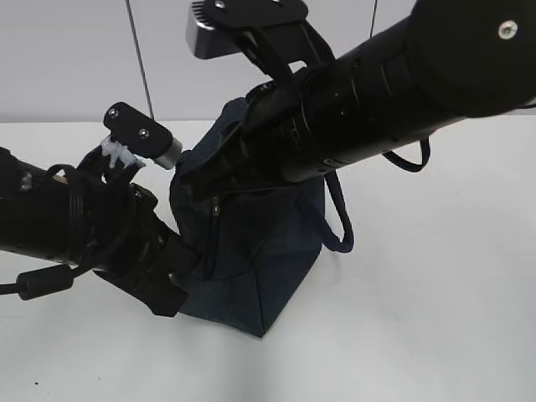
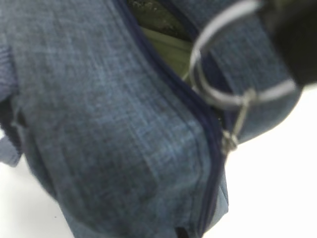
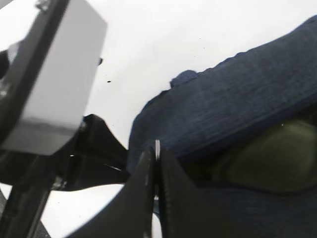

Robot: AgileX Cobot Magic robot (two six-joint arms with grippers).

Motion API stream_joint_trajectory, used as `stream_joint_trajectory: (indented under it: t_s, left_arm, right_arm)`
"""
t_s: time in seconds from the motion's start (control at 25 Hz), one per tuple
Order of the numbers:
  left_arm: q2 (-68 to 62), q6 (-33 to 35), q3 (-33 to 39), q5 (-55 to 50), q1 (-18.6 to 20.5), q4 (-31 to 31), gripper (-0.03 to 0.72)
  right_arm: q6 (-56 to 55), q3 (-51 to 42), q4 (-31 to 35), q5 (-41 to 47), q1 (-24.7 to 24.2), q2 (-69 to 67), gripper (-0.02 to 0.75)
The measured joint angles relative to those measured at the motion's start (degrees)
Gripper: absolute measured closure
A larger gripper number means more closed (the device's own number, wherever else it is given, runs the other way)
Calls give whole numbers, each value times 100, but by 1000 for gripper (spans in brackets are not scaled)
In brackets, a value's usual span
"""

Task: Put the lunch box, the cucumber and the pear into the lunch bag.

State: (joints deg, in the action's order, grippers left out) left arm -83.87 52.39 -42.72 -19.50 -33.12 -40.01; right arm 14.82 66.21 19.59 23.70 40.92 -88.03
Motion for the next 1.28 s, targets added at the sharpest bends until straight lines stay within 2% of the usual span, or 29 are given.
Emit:
stream_joint_trajectory:
  t_s: [0.28,0.88,1.0,1.12,1.16,1.28]
  left_arm:
    - [0,0,351,170,0,-112,701]
    - [0,0,395,209,6,-445,693]
    - [0,0,395,128,12,-544,591]
    - [62,-44,421,-5,12,-571,402]
    - [115,-57,434,-64,12,-571,363]
    - [371,-75,460,-51,12,-566,310]
  right_arm:
    - [172,115,0,-201,-472,-132,732]
    - [353,541,-109,-341,-738,-797,732]
    - [353,554,-109,-341,-738,-797,732]
    - [353,568,-126,-341,-743,-797,732]
    - [362,568,-152,-331,-752,-797,732]
    - [376,581,-161,-331,-758,-797,732]
